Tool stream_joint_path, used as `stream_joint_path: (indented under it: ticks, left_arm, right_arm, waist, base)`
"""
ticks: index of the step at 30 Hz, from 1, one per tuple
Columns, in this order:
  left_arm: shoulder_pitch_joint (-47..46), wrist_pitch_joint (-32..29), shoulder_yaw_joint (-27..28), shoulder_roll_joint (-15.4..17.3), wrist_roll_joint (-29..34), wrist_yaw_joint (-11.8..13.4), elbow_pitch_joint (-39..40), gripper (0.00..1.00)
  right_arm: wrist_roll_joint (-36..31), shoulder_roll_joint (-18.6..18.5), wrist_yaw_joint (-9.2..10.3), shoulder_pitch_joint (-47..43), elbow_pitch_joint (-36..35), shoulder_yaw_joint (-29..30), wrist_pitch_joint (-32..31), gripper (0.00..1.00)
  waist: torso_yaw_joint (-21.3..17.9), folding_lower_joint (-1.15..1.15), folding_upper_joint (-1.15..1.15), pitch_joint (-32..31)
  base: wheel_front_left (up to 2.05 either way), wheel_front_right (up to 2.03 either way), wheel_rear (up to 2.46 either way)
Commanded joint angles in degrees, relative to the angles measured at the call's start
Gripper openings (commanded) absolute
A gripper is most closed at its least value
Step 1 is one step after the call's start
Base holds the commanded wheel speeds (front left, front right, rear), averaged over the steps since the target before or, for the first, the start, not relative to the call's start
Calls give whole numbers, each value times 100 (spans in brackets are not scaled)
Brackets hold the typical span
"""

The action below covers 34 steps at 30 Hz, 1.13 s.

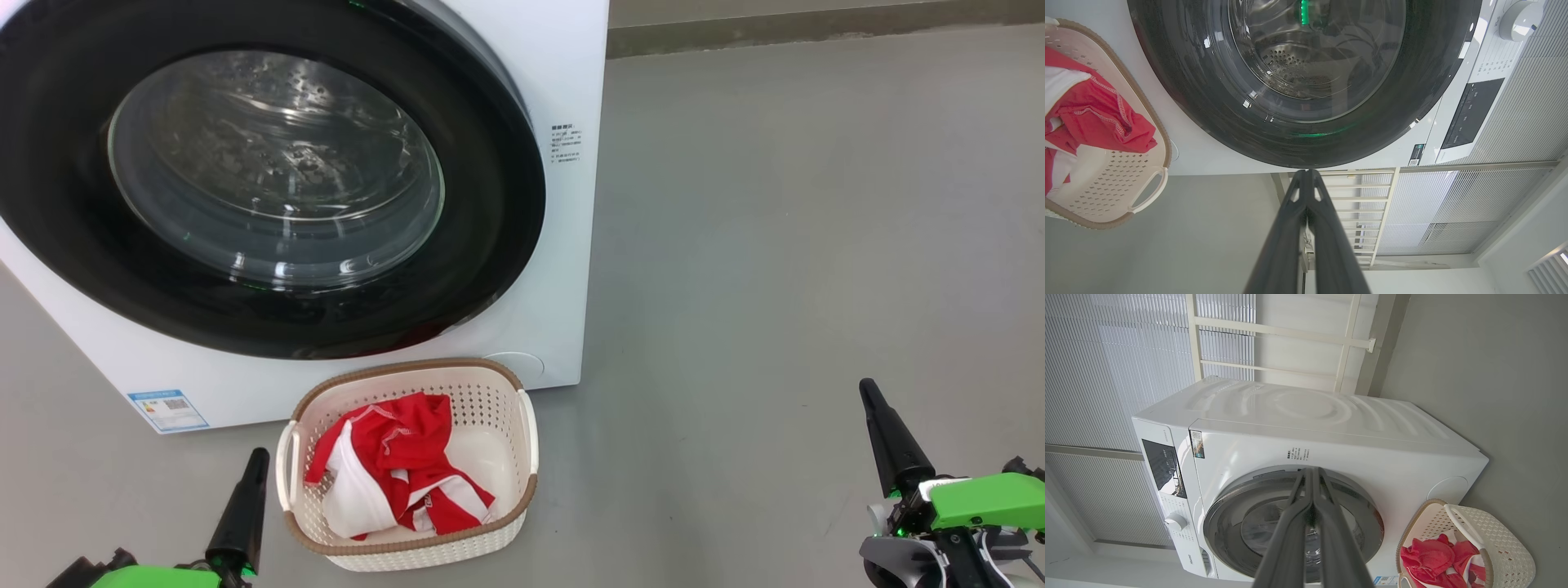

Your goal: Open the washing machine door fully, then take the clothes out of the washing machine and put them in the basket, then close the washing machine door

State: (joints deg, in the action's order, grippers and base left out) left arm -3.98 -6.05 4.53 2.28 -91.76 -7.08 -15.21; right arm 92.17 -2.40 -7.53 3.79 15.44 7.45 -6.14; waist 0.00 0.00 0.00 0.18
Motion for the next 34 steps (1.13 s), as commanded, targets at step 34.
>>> stream_joint_path:
  ticks: [34]
  left_arm:
    - [-221,-44,199,60,-40,-41,117,0]
  right_arm:
    - [0,-48,4,240,-142,-94,-35,0]
  waist:
    - [0,0,0,0]
  base:
    - [0,0,0]
